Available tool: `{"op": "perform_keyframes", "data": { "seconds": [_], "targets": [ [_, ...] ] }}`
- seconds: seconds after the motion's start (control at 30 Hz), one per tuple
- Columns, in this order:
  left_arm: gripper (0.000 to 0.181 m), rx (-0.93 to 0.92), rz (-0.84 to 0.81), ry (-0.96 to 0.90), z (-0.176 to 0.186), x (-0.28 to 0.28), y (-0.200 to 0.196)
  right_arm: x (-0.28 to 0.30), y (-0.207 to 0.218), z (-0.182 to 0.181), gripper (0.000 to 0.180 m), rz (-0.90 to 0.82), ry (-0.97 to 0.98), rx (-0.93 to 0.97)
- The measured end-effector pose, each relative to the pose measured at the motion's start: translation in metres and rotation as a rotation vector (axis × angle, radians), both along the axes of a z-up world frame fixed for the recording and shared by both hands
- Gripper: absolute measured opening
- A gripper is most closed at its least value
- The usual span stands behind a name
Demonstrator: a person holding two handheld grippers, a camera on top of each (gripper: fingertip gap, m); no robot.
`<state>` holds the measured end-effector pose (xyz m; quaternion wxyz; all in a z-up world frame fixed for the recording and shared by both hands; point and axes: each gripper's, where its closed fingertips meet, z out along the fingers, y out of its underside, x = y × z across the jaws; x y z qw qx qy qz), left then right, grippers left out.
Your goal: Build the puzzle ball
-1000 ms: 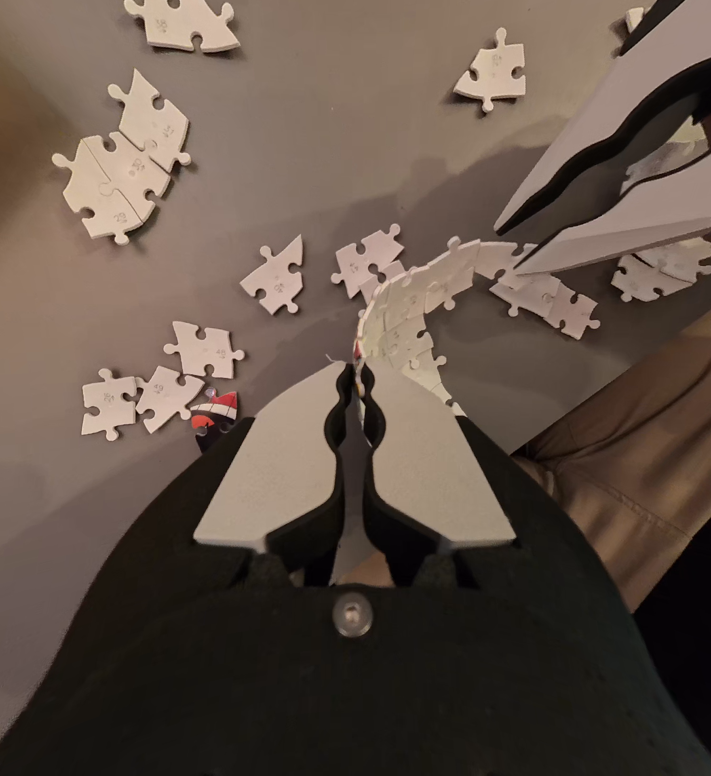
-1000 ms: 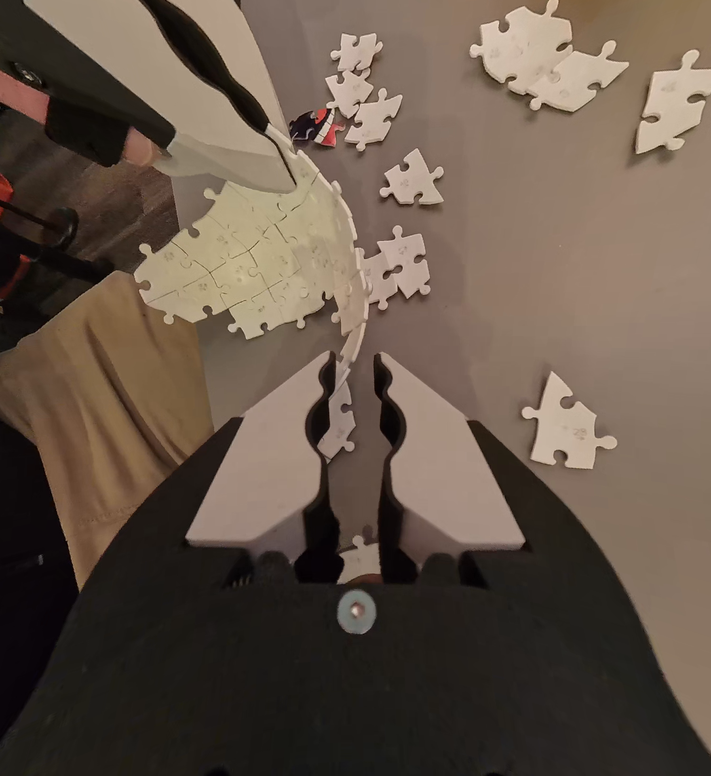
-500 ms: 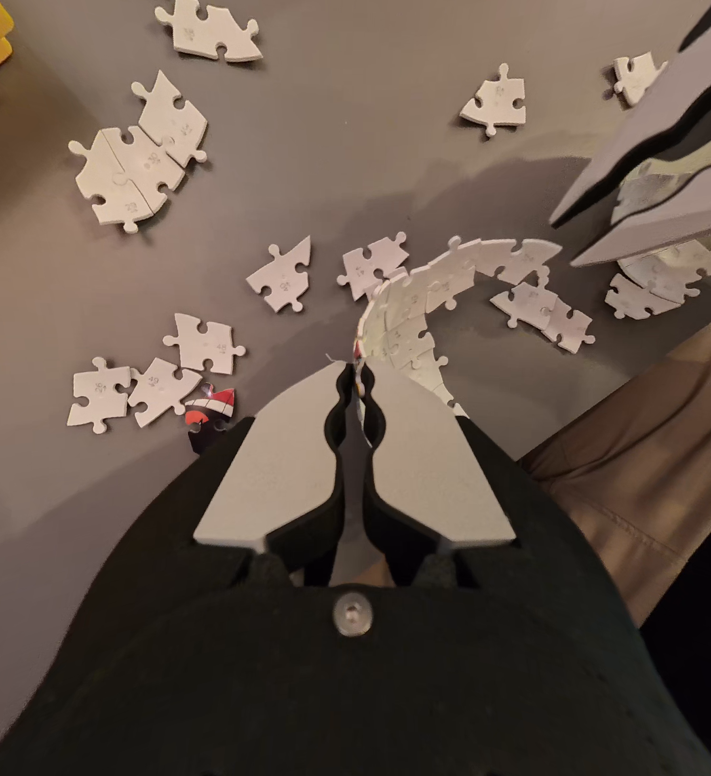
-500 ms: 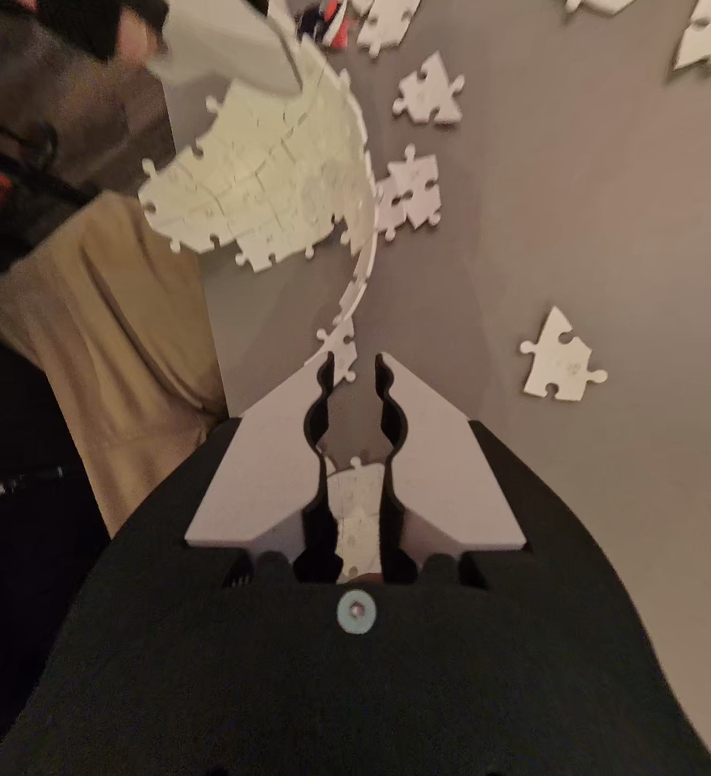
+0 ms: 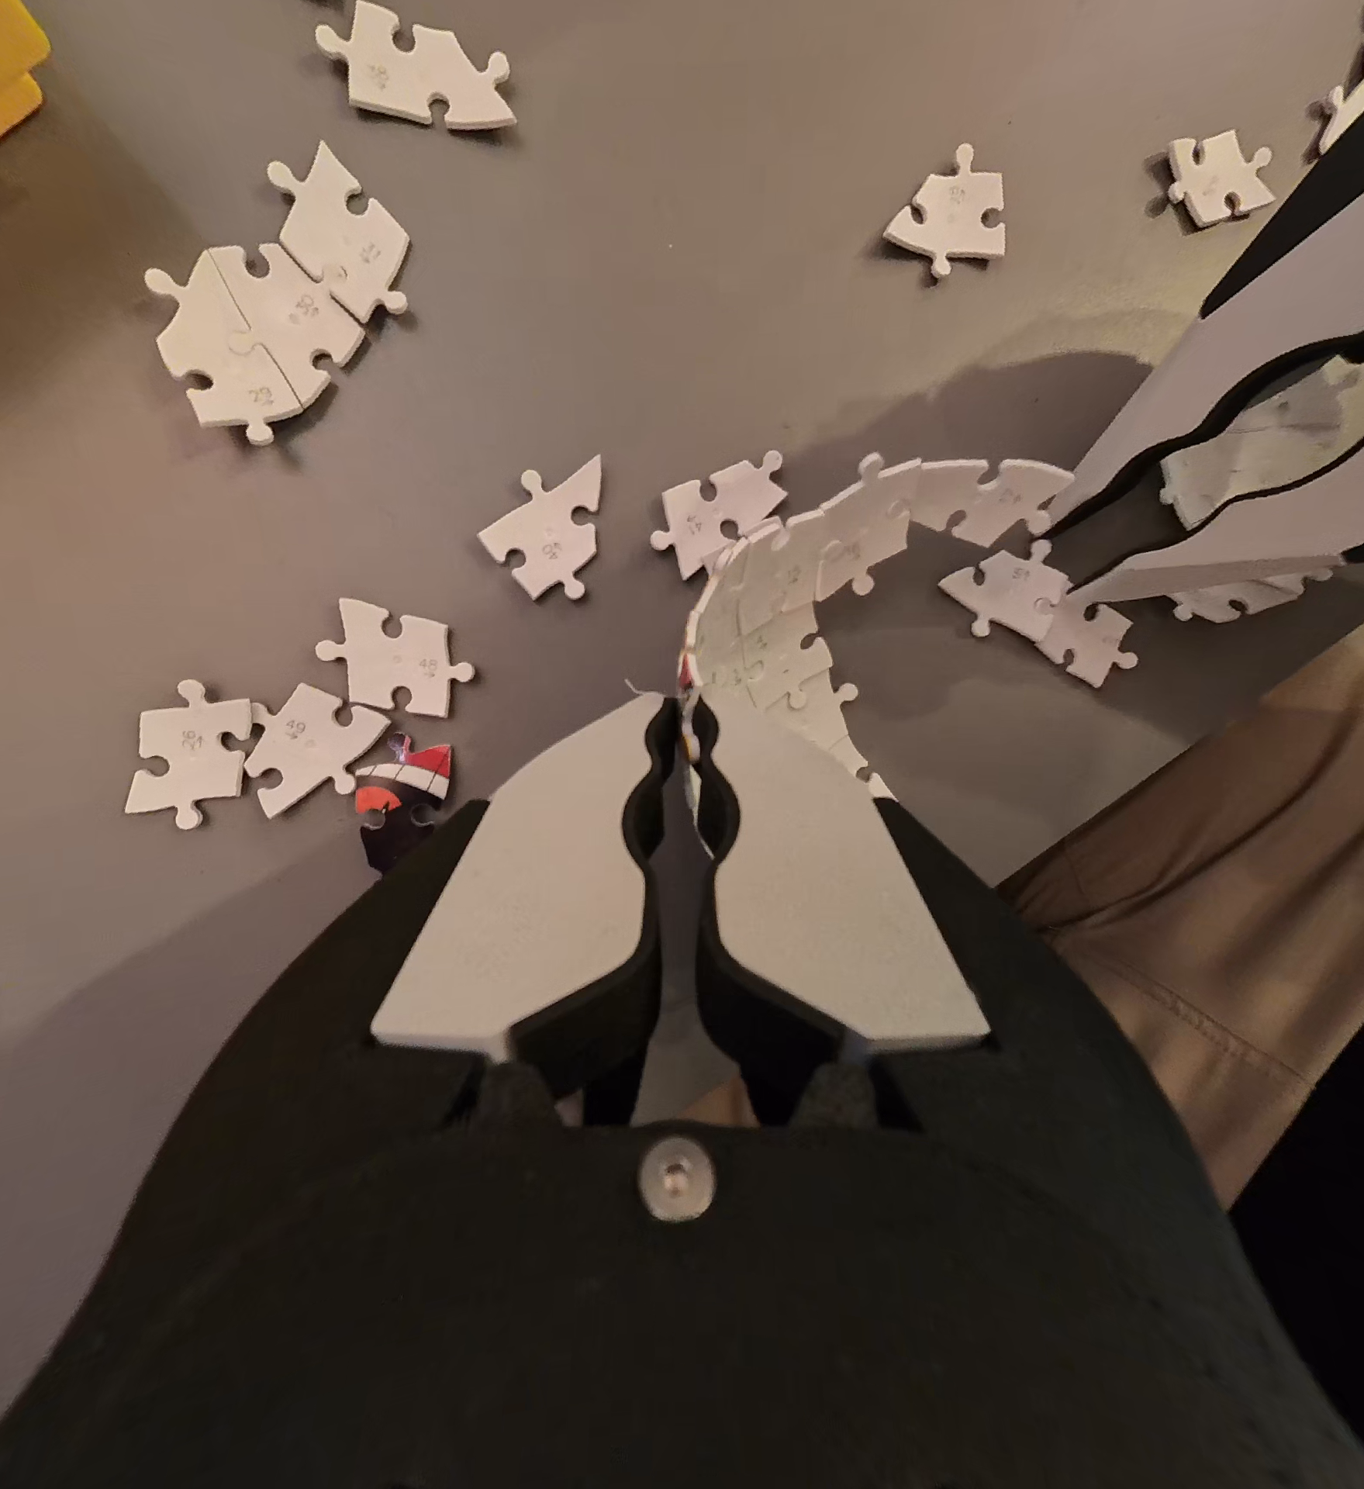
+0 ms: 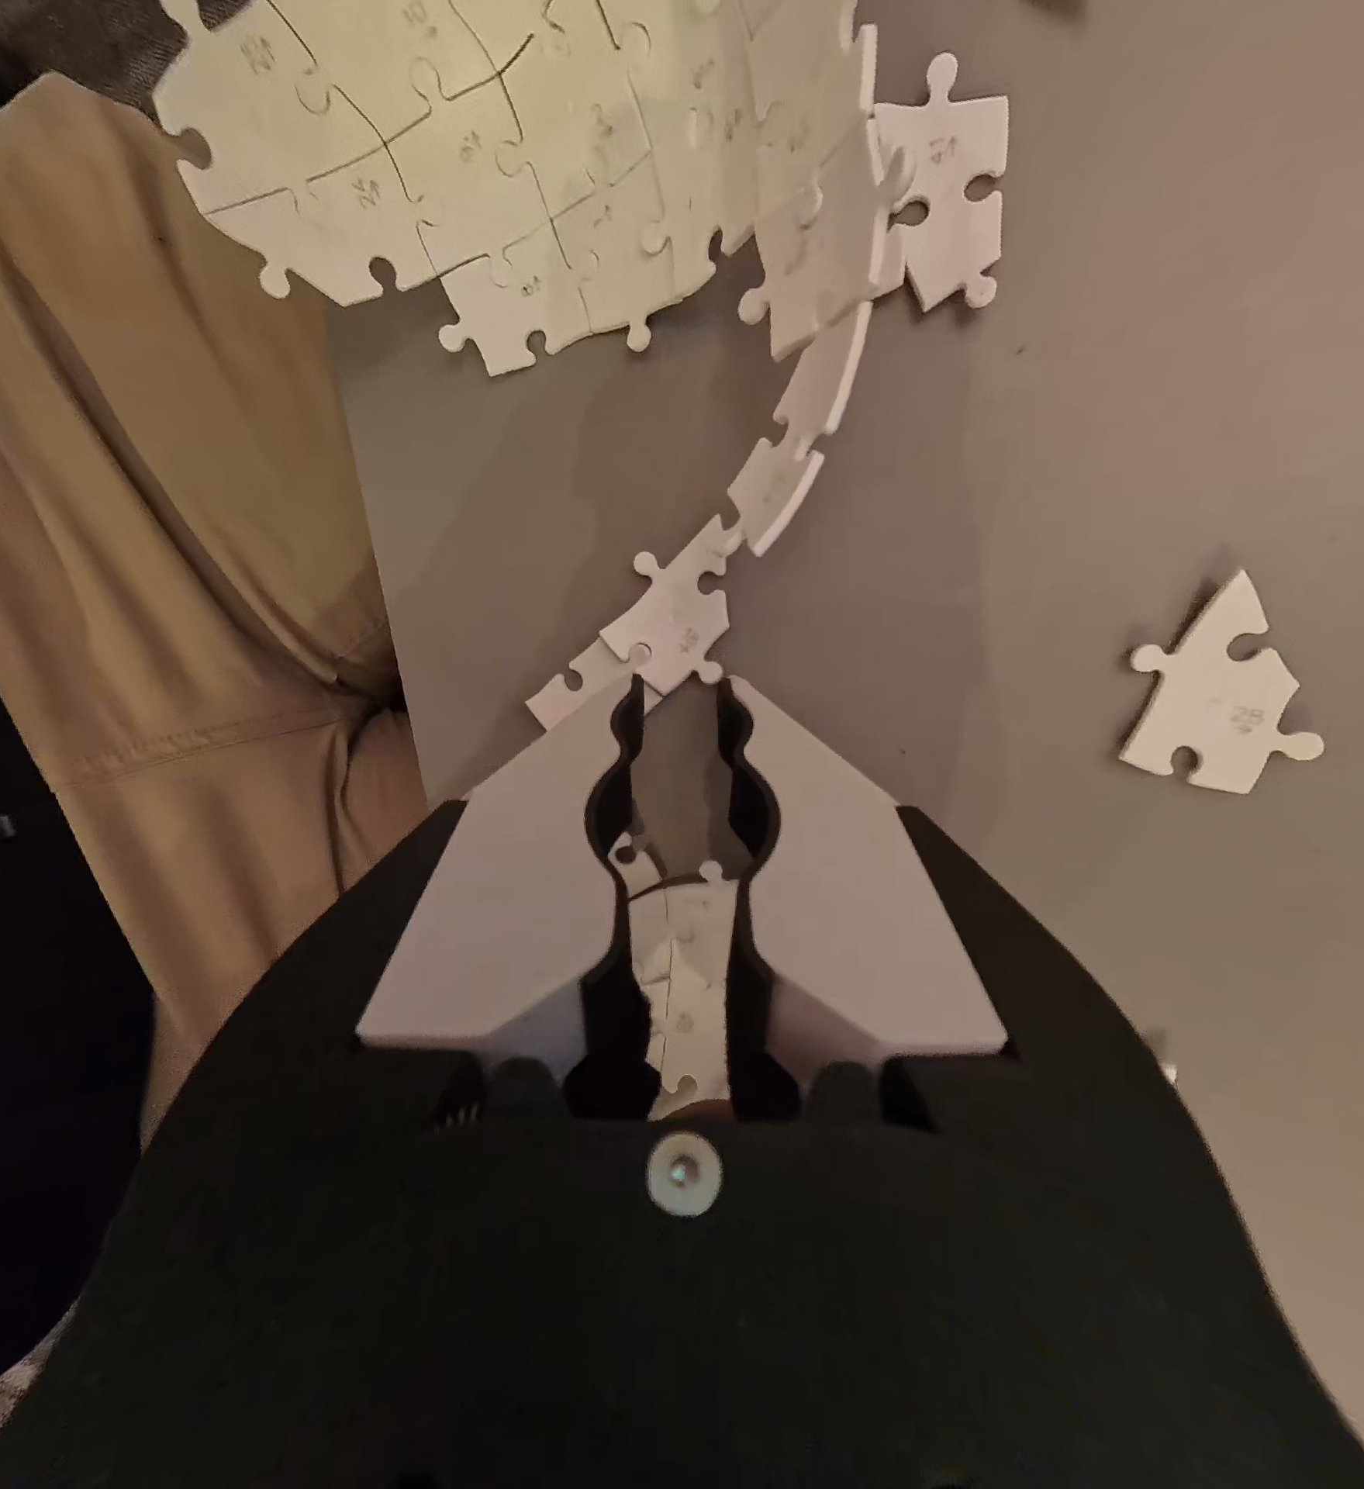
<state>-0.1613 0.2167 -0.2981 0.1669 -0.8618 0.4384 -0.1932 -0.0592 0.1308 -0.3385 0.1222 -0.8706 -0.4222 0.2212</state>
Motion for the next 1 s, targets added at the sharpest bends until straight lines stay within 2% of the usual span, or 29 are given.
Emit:
{"op": "perform_keyframes", "data": {
  "seconds": [0.43, 0.7, 1.0],
  "targets": [
    [0.002, 0.005, 0.017, -0.019, 0.0, -0.003, -0.001, -0.004, 0.004, -0.001, 0.019, 0.046, -0.049, 0.082],
    [0.002, 0.002, 0.044, -0.044, -0.001, -0.008, -0.002, -0.018, 0.005, -0.002, 0.017, -0.018, -0.064, 0.08],
    [0.002, 0.0, 0.077, -0.091, 0.0, -0.013, 0.0, -0.02, 0.003, 0.003, 0.025, 0.056, -0.071, 0.132]
  ]
}}
